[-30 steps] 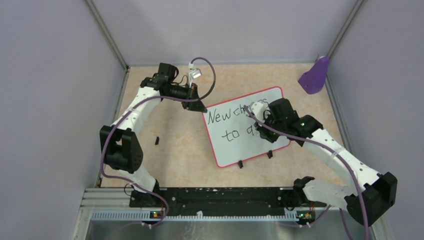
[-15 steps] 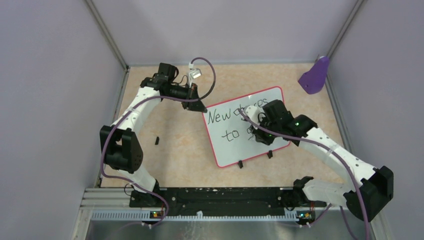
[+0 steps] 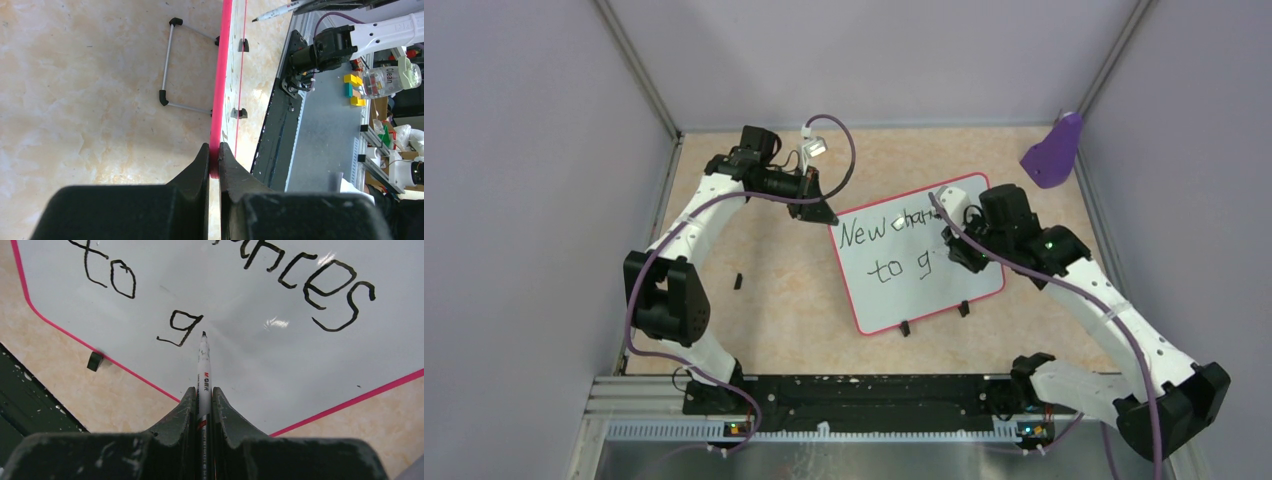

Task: Write a sentence on the whiteboard

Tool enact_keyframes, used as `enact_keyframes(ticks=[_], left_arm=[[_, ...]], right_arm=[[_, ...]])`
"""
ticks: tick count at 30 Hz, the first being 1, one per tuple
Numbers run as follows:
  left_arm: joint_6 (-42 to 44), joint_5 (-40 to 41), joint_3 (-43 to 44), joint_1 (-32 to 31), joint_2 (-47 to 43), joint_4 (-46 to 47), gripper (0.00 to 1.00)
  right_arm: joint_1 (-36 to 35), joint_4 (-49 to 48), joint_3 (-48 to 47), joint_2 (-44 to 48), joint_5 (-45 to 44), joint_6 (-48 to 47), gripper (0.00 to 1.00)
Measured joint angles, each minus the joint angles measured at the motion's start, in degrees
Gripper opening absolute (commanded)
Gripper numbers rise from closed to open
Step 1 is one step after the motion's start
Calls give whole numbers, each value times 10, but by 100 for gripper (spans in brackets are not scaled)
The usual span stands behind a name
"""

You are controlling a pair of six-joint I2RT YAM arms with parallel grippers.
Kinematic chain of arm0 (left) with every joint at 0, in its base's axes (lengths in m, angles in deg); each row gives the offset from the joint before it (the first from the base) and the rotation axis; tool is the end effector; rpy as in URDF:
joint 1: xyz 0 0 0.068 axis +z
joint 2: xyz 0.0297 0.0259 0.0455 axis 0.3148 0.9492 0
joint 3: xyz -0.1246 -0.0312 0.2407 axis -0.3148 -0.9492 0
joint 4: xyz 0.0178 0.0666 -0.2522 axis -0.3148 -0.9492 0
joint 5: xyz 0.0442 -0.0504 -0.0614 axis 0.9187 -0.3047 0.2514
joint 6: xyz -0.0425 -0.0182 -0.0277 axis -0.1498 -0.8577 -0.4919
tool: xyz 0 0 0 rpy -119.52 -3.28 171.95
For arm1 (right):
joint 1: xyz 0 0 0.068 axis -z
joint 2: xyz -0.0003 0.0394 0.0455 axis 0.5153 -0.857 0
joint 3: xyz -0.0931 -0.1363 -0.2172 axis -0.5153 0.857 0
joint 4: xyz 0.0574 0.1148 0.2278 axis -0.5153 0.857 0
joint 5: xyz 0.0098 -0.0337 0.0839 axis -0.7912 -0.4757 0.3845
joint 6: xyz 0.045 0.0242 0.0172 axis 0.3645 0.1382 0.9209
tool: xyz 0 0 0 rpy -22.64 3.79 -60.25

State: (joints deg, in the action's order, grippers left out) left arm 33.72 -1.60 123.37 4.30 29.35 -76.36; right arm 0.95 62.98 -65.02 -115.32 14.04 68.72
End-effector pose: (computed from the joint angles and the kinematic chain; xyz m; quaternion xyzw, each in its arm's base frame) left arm 0.3262 -0.1137 0.3129 0.3317 0.7712 -0.4898 0.2353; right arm 0.1771 0.1097 0.3259 -0.4276 0.8190 0.1105 0.3664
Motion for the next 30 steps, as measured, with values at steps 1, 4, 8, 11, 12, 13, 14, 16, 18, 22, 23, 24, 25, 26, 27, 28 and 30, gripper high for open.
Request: enact_keyframes(ticks=[1, 4, 8, 11, 12, 13, 14, 16, 18, 22, 23, 24, 25, 26, 27, 28, 30], left_arm=[[0, 0, 0, 0, 0, 0, 0], [0, 0, 0, 0, 0, 0, 0], [0, 0, 0, 0, 0, 0, 0], [0, 0, 0, 0, 0, 0, 0], [0, 0, 0, 0, 0, 0, 0], [0, 0, 0, 0, 0, 0, 0], [0, 0, 0, 0, 0, 0, 0], [0, 0, 0, 0, 0, 0, 0], [0, 0, 0, 0, 0, 0, 0], [0, 0, 0, 0, 0, 0, 0], [0, 0, 0, 0, 0, 0, 0], [0, 0, 0, 0, 0, 0, 0], [0, 0, 0, 0, 0, 0, 0], [0, 1, 0, 0, 0, 0, 0], [0, 1, 0, 0, 0, 0, 0], [0, 1, 0, 0, 0, 0, 0], [0, 2, 0, 0, 0, 0, 0]], right_arm=[[5, -2, 0, 0, -3, -1, 0], [12, -1, 0, -3, -12, -4, 0], [13, -2, 0, -10, -14, -5, 0], [13, -5, 0, -17, -12, -4, 0], [13, -6, 0, -20, -10, -4, 0], [13, -7, 0, -21, -9, -4, 0], [13, -8, 0, -23, -9, -4, 0], [13, -10, 0, -25, -7, -4, 0], [13, -12, 0, -26, -5, -4, 0], [13, -19, 0, -29, 0, -4, 0], [13, -21, 0, -31, 0, -4, 0], [13, -23, 0, -33, 1, -4, 0], [13, -23, 0, -34, 2, -4, 0], [13, -24, 0, -34, 2, -4, 0], [13, -24, 0, -35, 2, -4, 0], [13, -25, 0, -35, 2, -4, 0], [13, -25, 0, -35, 1, -4, 0]])
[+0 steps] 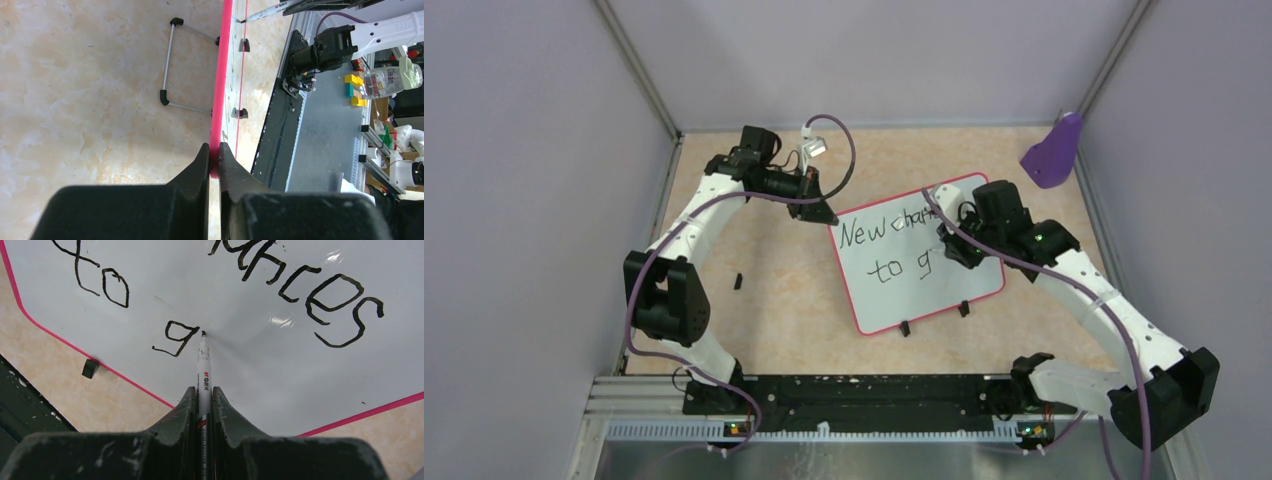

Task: Write a sentence on the whiteboard

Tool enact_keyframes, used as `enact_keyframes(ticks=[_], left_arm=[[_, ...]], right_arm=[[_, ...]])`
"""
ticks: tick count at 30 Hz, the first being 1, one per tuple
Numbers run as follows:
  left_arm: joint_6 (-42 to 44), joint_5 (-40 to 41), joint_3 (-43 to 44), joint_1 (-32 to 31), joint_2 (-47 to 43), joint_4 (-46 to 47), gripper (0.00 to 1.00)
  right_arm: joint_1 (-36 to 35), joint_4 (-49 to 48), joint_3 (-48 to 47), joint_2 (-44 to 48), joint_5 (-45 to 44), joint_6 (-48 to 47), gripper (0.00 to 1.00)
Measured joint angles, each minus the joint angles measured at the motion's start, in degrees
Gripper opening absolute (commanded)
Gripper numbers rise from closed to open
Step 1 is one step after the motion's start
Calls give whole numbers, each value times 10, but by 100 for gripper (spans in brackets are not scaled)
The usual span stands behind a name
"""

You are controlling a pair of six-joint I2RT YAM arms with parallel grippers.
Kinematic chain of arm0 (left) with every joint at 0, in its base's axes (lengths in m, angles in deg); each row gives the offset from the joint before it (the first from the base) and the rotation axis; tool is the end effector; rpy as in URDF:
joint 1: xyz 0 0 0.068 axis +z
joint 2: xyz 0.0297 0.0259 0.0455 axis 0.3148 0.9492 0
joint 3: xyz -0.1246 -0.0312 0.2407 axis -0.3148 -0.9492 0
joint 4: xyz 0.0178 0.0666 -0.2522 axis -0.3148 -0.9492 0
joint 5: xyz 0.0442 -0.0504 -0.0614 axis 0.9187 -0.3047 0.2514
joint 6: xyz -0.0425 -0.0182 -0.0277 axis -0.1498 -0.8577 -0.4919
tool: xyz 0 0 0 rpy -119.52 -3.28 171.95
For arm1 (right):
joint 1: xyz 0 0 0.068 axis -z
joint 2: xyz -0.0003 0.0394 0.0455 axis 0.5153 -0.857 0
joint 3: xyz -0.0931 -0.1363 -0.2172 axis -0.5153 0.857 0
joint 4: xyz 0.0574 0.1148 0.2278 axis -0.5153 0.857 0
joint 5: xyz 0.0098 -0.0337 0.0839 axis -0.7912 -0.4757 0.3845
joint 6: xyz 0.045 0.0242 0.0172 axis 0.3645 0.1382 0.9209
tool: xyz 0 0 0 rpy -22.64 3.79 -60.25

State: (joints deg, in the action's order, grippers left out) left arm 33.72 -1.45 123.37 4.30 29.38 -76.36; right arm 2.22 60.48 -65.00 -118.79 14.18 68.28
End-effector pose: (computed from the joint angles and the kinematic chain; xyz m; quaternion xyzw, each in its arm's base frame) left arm 0.3263 -0.1137 0.3127 0.3314 0.7720 -0.4888 0.2353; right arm 0.1935 0.1136 0.3172 -0.4227 0.8249 0.1060 0.3599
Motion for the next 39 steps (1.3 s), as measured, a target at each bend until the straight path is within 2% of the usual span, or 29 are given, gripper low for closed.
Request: enact_keyframes(ticks=[19, 39], left_arm=[[0, 1, 0, 0, 0, 0, 0], [0, 3, 0, 0, 0, 0, 0]], right_arm=[[0, 8, 42, 25, -12, -5, 0], [0, 12, 28, 11, -9, 6, 0]])
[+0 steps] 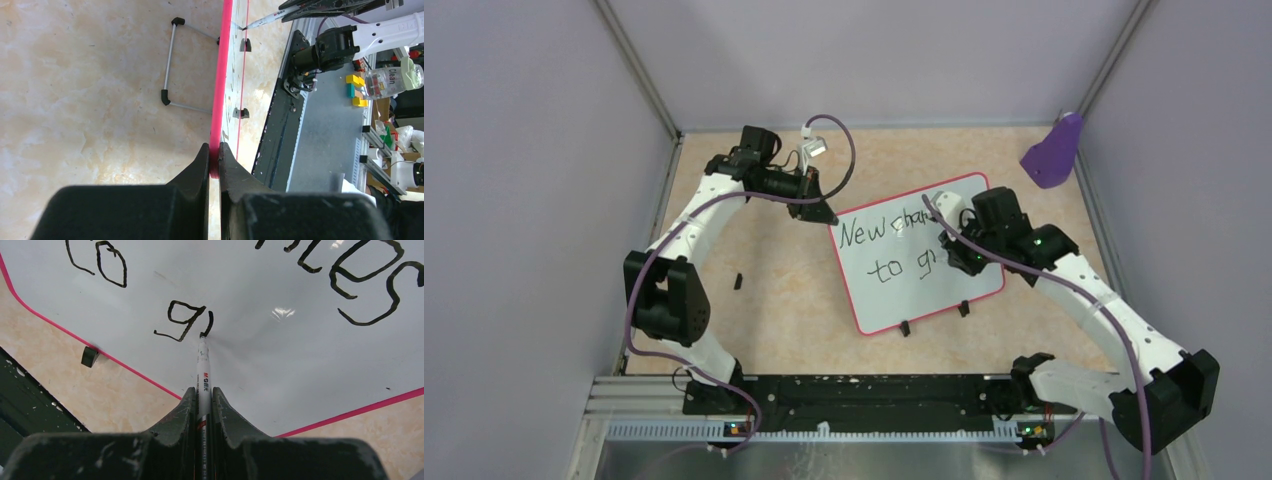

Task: Write a sentence on the whiteboard

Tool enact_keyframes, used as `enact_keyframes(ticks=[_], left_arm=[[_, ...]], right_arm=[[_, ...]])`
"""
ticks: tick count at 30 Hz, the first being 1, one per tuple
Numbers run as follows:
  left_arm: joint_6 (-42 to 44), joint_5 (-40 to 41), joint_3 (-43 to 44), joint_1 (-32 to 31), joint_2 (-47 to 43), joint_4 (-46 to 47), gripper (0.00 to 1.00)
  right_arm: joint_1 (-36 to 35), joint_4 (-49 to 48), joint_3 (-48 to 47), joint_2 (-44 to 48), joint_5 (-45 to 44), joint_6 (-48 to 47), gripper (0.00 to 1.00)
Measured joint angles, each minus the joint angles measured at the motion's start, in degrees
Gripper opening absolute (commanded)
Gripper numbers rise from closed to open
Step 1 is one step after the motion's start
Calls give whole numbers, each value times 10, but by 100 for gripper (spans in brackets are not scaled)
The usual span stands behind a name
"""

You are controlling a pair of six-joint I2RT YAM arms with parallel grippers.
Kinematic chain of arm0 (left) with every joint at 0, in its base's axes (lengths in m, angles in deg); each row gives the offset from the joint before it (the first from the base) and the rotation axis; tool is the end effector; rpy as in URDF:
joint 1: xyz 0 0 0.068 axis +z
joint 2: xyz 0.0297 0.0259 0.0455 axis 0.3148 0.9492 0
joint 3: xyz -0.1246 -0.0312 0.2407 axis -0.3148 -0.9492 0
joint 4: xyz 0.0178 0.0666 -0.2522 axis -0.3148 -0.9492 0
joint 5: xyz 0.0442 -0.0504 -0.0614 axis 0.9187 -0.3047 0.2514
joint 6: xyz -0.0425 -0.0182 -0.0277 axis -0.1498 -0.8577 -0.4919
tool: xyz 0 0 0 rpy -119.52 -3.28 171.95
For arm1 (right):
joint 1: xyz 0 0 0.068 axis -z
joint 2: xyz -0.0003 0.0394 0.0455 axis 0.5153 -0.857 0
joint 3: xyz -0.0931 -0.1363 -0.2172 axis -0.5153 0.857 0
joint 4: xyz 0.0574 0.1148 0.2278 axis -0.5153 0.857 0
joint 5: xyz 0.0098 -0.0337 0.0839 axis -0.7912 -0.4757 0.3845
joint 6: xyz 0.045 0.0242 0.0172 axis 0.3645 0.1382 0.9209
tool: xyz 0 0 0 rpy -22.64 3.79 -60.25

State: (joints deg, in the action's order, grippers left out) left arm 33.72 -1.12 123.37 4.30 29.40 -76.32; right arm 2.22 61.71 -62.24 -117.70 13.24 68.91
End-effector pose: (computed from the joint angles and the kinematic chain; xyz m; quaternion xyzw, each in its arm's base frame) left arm 0.3266 -0.1137 0.3125 0.3311 0.7734 -0.4864 0.2358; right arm 0.1874 0.1096 0.3039 -0.4178 0.8380 0.0994 0.3365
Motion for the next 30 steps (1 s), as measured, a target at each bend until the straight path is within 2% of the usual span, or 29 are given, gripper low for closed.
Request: enact_keyframes(ticks=[30], left_arm=[[0, -3, 0, 0, 0, -1, 0]], right_arm=[[38, 5, -17, 22, 16, -18, 0]])
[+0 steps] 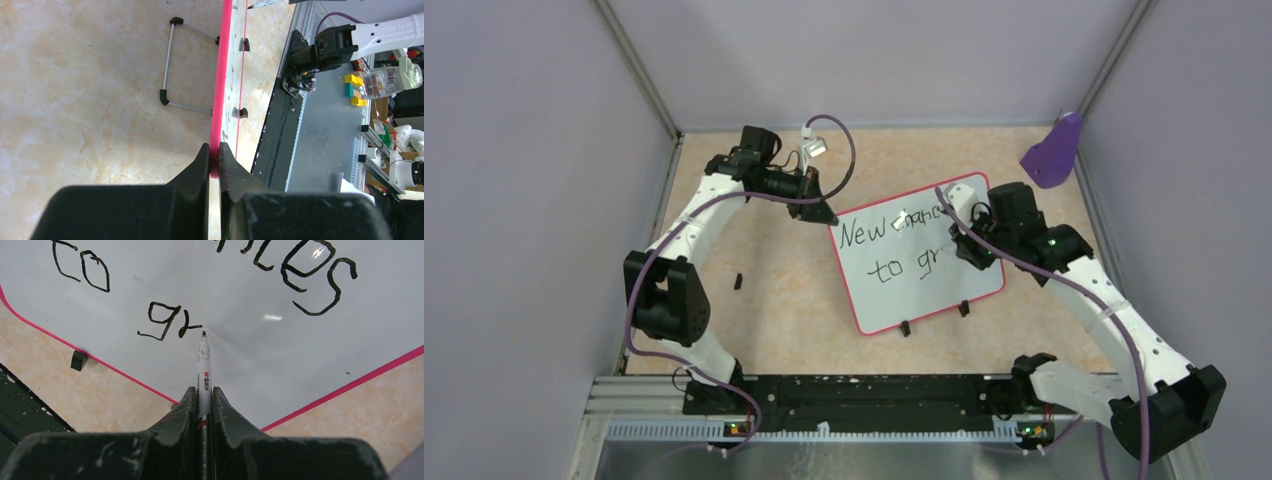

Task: Write a sentence on the whiteboard

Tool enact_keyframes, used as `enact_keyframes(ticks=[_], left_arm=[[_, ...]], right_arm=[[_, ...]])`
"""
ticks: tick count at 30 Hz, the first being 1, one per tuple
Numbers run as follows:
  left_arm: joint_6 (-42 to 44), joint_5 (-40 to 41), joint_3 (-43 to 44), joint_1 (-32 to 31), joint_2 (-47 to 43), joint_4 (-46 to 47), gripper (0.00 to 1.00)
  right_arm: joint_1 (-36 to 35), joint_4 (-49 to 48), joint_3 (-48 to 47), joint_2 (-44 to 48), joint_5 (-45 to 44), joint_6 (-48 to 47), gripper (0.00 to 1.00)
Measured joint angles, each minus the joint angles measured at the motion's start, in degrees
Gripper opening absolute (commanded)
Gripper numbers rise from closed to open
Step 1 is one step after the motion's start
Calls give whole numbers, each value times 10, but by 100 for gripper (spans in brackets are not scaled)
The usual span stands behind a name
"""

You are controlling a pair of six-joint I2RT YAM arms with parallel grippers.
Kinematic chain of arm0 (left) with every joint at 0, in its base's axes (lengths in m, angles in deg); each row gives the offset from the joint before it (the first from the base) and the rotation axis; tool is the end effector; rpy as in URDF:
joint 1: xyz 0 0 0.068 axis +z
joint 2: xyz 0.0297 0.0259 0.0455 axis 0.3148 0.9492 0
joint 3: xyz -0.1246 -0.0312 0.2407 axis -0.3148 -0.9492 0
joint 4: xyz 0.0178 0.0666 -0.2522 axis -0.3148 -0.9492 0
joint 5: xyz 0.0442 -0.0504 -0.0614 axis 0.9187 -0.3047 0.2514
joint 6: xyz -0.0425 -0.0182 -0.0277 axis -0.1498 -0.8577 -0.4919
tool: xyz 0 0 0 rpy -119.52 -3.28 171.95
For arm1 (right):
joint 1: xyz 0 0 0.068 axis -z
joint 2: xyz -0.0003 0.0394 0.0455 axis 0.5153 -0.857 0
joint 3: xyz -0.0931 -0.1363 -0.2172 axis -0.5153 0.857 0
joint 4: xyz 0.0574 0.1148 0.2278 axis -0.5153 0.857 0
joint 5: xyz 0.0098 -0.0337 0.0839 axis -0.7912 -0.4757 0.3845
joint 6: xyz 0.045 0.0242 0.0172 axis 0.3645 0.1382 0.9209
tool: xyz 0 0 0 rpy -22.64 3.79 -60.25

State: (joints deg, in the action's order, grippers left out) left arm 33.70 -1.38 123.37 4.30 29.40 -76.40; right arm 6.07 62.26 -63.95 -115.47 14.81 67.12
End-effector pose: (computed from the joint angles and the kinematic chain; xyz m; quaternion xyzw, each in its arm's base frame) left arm 0.3264 -0.1137 0.3125 0.3310 0.7725 -0.4884 0.2348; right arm 0.1870 0.0944 0.3204 -0.4046 0.8318 0.0951 0.3678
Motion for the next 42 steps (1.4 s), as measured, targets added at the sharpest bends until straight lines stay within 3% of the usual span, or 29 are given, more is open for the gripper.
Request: enact_keyframes(ticks=[42], left_arm=[[0, -1, 0, 0, 1, 0, 0]], right_arm=[[0, 31, 1, -26, 0, -49, 0]])
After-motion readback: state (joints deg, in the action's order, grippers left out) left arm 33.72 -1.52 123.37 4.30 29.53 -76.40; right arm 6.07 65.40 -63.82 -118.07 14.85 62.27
